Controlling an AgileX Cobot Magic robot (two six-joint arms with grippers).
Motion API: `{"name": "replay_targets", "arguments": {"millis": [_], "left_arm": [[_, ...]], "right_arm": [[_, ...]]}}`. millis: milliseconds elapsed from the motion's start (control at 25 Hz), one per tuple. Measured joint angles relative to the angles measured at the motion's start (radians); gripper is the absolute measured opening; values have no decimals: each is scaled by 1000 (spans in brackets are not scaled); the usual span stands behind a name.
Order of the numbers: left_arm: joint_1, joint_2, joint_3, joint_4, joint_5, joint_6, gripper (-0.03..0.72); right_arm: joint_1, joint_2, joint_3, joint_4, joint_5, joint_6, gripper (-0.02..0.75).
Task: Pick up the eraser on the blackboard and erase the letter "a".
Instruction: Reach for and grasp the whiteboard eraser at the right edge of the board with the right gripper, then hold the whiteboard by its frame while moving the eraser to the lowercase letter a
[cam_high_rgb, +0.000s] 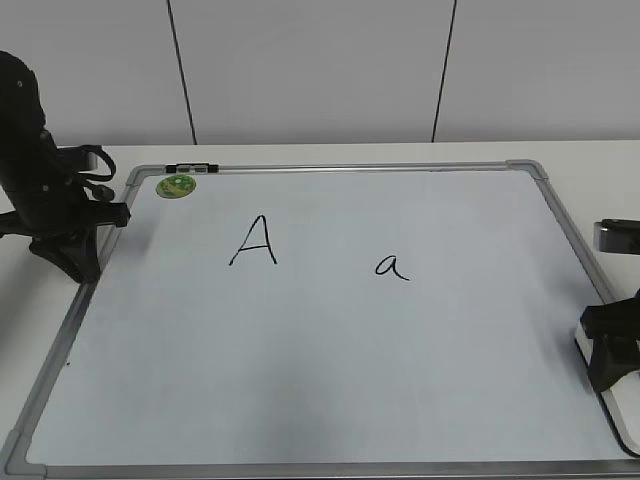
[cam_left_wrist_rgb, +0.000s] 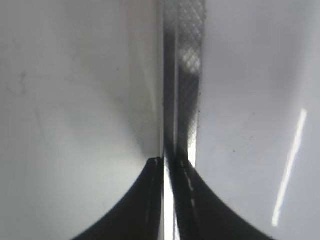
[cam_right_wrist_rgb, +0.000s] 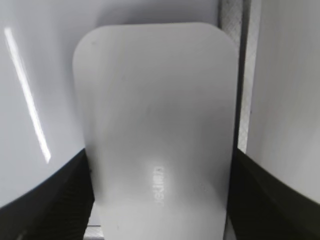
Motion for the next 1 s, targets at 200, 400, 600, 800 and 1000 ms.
{"name": "replay_targets", "arguments": {"millis": [200, 400, 600, 800, 1000], "left_arm": [[0, 0, 0, -2, 0, 2, 55], [0, 0, 0, -2, 0, 2, 56], [0, 0, 0, -4, 0, 2, 56], [0, 0, 0, -4, 0, 2, 59], [0, 0, 0, -4, 0, 2, 63]], "right_arm": [[0, 0, 0, 0, 0, -4, 533], [0, 0, 0, -2, -2, -4, 529], [0, 0, 0, -2, -2, -4, 528], [-2, 5, -22, 26, 40, -4, 528], [3, 7, -116, 44, 167, -4, 528]]}}
